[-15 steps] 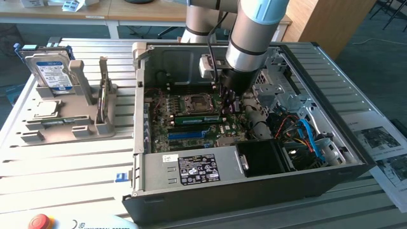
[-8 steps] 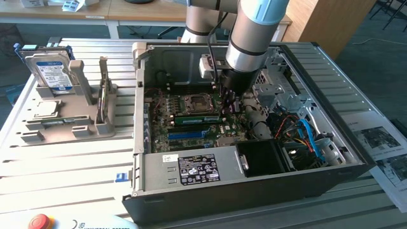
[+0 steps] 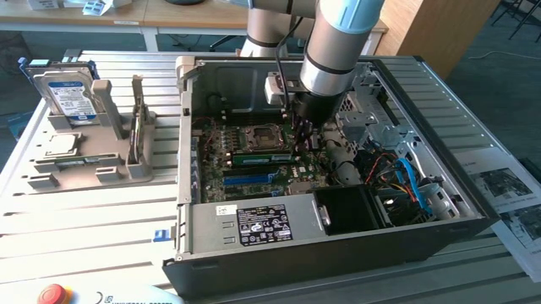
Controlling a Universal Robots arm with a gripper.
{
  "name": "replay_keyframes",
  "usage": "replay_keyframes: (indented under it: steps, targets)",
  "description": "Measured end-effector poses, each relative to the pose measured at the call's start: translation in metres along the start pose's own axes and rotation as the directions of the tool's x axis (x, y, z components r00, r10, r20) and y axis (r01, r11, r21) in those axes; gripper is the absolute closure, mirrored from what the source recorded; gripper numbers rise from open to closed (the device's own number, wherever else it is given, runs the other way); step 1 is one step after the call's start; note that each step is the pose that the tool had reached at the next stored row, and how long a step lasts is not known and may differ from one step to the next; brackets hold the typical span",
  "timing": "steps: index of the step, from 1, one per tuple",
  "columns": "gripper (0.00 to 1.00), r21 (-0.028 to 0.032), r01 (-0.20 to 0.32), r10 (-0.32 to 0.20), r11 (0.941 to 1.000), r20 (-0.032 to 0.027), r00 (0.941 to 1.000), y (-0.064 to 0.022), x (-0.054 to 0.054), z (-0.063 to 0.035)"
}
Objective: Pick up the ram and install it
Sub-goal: 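Press down the ram until it locks into place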
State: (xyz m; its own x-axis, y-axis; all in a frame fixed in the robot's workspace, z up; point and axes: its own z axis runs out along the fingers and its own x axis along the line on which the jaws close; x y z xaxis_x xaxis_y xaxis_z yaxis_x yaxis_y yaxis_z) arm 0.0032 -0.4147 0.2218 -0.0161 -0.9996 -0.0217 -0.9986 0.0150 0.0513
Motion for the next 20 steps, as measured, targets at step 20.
replay_keyframes:
  steps: [20]
  targets:
    - [0.90,0.0001,0.000,0.000,1.0000,0.0003,1.0000,0.0002,0.000,-0.0141]
